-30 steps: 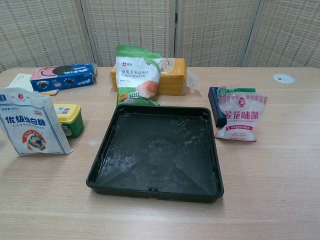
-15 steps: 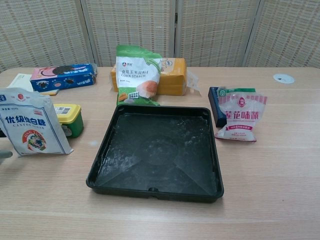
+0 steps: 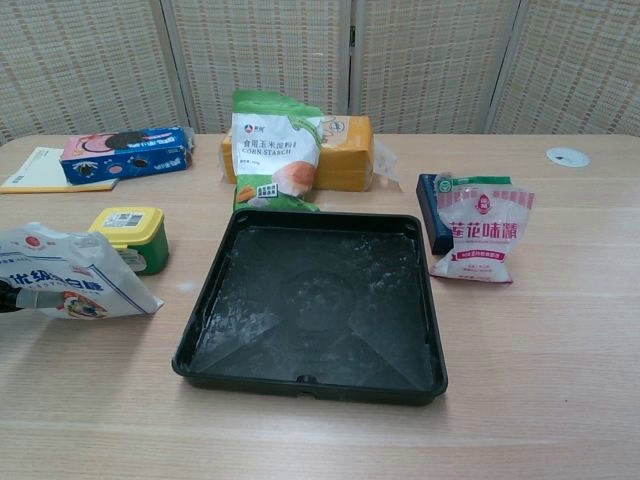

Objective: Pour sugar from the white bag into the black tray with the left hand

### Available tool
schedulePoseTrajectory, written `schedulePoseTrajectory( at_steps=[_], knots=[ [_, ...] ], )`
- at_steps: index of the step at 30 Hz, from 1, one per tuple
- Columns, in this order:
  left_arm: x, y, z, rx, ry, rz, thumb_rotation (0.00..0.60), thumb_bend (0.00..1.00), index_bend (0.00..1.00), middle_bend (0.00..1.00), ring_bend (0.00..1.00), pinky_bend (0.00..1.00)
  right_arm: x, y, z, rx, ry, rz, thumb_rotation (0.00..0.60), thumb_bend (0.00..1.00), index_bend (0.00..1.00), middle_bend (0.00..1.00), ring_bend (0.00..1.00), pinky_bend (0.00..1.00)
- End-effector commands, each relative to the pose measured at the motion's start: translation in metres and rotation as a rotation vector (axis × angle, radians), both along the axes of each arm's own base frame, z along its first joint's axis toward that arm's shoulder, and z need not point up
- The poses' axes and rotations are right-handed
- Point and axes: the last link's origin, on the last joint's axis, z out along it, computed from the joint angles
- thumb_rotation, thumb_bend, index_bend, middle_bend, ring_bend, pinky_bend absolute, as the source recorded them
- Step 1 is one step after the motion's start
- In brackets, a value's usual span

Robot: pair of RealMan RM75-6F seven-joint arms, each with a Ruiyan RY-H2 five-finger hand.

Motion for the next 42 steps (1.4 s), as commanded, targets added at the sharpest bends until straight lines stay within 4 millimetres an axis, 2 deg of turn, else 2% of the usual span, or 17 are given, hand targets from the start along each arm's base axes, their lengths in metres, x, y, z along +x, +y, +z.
schedulePoseTrajectory(
  at_steps=[1, 11, 16, 21, 29, 33, 42],
  knots=[
    [-0.002, -0.001, -0.002, 0.0, 0.007, 0.011, 0.6, 0.17, 0.31, 0.42, 1.0, 1.0, 0.0, 0.0, 0.001, -0.005, -0.001, -0.002, 0.6, 0.28, 0.0, 0.0, 0.0, 0.0],
    [-0.001, -0.005, -0.022, -0.06, 0.069, -0.002, 0.6, 0.17, 0.32, 0.42, 1.0, 1.0, 0.0, -0.001, 0.0, 0.003, -0.004, -0.003, 0.6, 0.28, 0.0, 0.0, 0.0, 0.0],
    [0.002, -0.002, -0.023, -0.033, 0.064, 0.004, 0.6, 0.17, 0.44, 0.5, 1.0, 1.0, 0.0, -0.001, 0.001, 0.002, -0.008, 0.0, 0.6, 0.27, 0.0, 0.0, 0.0, 0.0],
    [0.009, 0.002, -0.017, 0.036, 0.02, 0.009, 0.6, 0.17, 0.67, 0.74, 1.0, 1.0, -0.001, -0.001, 0.0, 0.011, -0.009, -0.003, 0.6, 0.28, 0.0, 0.0, 0.0, 0.0],
    [0.013, 0.002, -0.008, 0.062, -0.015, 0.046, 0.6, 0.2, 0.87, 0.95, 1.0, 1.0, 0.0, -0.001, -0.002, 0.016, -0.008, -0.002, 0.6, 0.27, 0.0, 0.0, 0.0, 0.0],
    [0.008, 0.0, 0.001, 0.021, 0.025, 0.07, 0.6, 0.23, 0.91, 0.99, 1.0, 1.0, 0.0, -0.001, -0.001, 0.014, -0.008, -0.001, 0.6, 0.28, 0.0, 0.0, 0.0, 0.0],
    [0.004, -0.006, 0.032, -0.041, 0.168, 0.13, 0.6, 0.23, 0.92, 1.0, 1.0, 1.0, -0.001, -0.003, -0.002, 0.027, -0.007, -0.005, 0.6, 0.28, 0.0, 0.0, 0.0, 0.0]
  ],
)
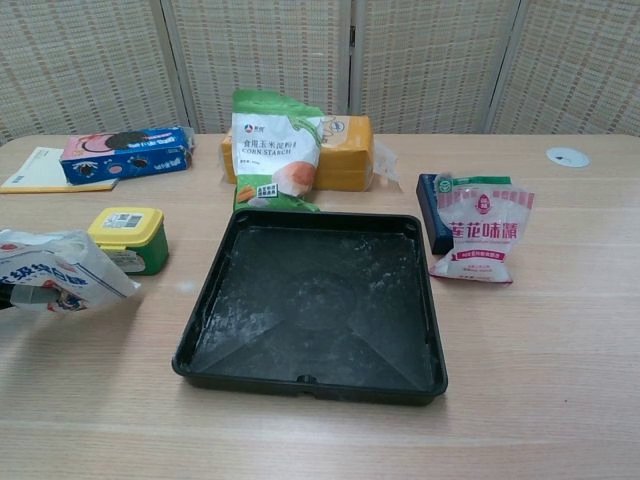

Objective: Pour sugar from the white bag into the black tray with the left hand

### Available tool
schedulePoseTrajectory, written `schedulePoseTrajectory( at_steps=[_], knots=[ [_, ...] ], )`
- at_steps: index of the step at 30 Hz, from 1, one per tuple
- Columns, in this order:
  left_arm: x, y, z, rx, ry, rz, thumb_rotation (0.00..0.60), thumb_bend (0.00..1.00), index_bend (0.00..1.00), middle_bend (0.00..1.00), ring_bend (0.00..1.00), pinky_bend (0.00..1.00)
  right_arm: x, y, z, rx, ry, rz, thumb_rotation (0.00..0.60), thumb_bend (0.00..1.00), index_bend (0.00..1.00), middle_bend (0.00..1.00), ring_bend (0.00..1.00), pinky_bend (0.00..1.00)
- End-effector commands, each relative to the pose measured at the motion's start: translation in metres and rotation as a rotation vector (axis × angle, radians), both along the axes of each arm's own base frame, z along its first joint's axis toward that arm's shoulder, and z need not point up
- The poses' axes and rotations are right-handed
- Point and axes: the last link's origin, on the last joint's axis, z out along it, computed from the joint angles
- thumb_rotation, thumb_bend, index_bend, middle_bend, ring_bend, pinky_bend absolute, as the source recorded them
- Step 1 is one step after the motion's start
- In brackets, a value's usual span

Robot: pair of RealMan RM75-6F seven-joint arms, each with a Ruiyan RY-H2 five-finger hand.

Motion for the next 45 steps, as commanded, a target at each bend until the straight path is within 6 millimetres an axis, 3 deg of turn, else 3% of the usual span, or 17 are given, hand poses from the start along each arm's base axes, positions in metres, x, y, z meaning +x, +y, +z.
schedulePoseTrajectory(
  at_steps=[1, 8, 15, 26, 45],
  knots=[
    [-0.001, -0.003, 0.022, -0.04, 0.095, 0.023, 0.6, 0.23, 0.92, 1.0, 1.0, 1.0, 0.0, 0.0, -0.001, 0.004, 0.001, 0.0, 0.6, 0.28, 0.0, 0.0, 0.0, 0.0],
    [0.024, -0.014, 0.059, -0.044, 0.185, 0.008, 0.6, 0.23, 0.92, 1.0, 1.0, 1.0, 0.0, -0.002, -0.007, 0.028, 0.014, -0.003, 0.6, 0.28, 0.0, 0.0, 0.0, 0.0],
    [0.049, -0.012, 0.078, 0.017, 0.269, -0.028, 0.6, 0.22, 0.93, 1.0, 1.0, 1.0, 0.002, -0.001, -0.009, 0.043, 0.014, 0.001, 0.6, 0.28, 0.0, 0.0, 0.0, 0.0],
    [0.074, 0.003, 0.073, 0.048, 0.367, -0.117, 0.6, 0.21, 0.94, 1.0, 1.0, 1.0, 0.001, -0.001, -0.009, 0.043, 0.014, -0.003, 0.6, 0.28, 0.0, 0.0, 0.0, 0.0],
    [0.137, 0.008, 0.071, -0.011, 0.592, -0.069, 0.6, 0.22, 0.95, 1.0, 1.0, 1.0, 0.001, 0.0, -0.01, 0.055, 0.014, 0.003, 0.6, 0.28, 0.0, 0.0, 0.0, 0.0]
  ],
)
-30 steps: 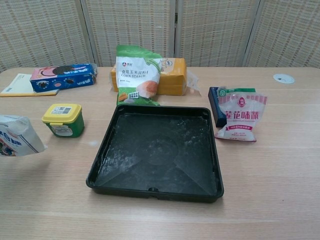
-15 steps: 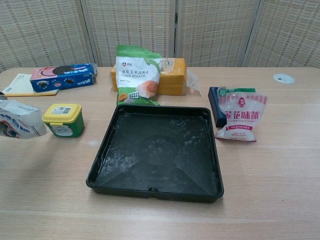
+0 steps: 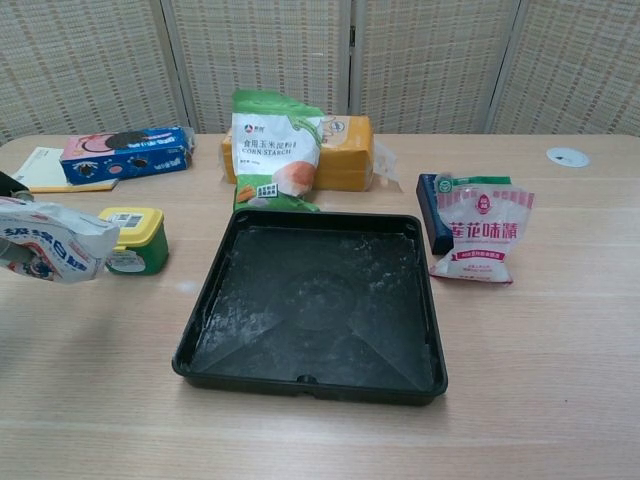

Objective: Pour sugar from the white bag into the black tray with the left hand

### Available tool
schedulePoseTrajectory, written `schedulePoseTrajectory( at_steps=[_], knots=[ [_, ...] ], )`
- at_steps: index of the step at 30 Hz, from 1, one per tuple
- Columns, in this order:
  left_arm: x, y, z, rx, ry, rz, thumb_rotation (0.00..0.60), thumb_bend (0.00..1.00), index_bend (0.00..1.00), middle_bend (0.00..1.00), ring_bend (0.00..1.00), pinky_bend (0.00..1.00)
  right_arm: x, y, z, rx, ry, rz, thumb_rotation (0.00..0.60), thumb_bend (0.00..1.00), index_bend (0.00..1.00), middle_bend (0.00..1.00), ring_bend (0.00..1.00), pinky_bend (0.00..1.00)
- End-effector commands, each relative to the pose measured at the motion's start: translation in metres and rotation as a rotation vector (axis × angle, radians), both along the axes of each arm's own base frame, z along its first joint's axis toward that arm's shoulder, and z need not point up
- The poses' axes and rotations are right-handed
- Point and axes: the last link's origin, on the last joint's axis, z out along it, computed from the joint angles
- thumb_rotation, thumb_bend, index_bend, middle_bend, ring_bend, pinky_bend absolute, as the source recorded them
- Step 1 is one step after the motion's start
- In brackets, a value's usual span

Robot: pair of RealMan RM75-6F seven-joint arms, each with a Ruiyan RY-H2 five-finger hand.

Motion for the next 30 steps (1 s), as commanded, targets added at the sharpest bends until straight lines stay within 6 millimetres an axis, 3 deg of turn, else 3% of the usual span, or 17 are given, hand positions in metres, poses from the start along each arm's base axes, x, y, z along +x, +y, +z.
schedulePoseTrajectory(
  at_steps=[1, 15, 30],
  knots=[
    [0.02, 0.002, 0.0, 0.009, 0.071, 0.002, 0.6, 0.22, 0.95, 1.0, 1.0, 1.0, 0.0, 0.0, 0.001, -0.002, -0.002, 0.001, 0.6, 0.28, 0.0, 0.0, 0.0, 0.0],
    [0.055, -0.003, -0.011, 0.019, 0.171, -0.008, 0.6, 0.22, 0.95, 1.0, 1.0, 1.0, 0.001, 0.003, 0.003, 0.001, -0.009, 0.016, 0.6, 0.27, 0.0, 0.0, 0.0, 0.0],
    [0.089, 0.001, -0.009, 0.052, 0.245, -0.047, 0.6, 0.22, 0.95, 1.0, 1.0, 1.0, 0.002, 0.005, 0.002, 0.012, -0.012, 0.022, 0.6, 0.27, 0.0, 0.0, 0.0, 0.0]
  ],
)
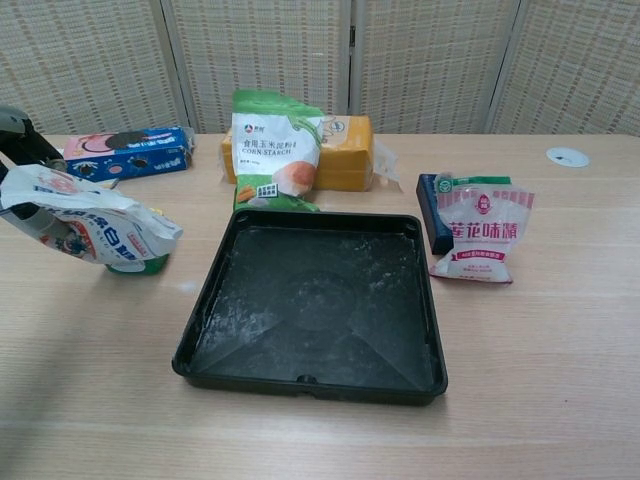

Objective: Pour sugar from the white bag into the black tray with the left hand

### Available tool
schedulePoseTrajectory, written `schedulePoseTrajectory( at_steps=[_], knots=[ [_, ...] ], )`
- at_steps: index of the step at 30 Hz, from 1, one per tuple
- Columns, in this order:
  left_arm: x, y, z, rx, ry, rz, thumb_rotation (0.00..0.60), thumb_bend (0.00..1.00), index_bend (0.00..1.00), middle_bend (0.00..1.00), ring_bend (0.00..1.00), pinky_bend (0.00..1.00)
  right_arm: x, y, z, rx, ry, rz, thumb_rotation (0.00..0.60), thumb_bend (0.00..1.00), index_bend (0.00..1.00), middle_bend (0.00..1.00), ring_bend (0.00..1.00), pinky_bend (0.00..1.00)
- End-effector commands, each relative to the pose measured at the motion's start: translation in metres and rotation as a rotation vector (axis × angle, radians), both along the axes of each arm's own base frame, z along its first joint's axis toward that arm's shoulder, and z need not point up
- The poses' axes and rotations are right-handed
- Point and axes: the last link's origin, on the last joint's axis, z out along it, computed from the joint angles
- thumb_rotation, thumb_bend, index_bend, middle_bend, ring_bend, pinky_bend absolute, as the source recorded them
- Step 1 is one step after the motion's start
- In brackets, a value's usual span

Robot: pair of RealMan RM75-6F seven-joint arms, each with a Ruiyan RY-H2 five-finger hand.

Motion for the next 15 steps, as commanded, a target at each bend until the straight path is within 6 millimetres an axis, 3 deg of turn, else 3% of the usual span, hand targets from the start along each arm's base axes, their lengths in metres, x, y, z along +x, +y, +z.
schedulePoseTrajectory(
  at_steps=[1, 15],
  knots=[
    [0.011, 0.001, -0.001, 0.001, 0.018, -0.012, 0.6, 0.22, 0.95, 1.0, 1.0, 1.0, 0.0, 0.0, 0.0, 0.0, 0.0, 0.001, 0.6, 0.27, 0.0, 0.0, 0.0, 0.0],
    [0.044, 0.003, -0.02, 0.006, 0.123, -0.054, 0.6, 0.22, 0.95, 1.0, 1.0, 1.0, 0.0, 0.001, 0.001, 0.004, -0.005, 0.003, 0.6, 0.28, 0.0, 0.0, 0.0, 0.0]
  ],
)
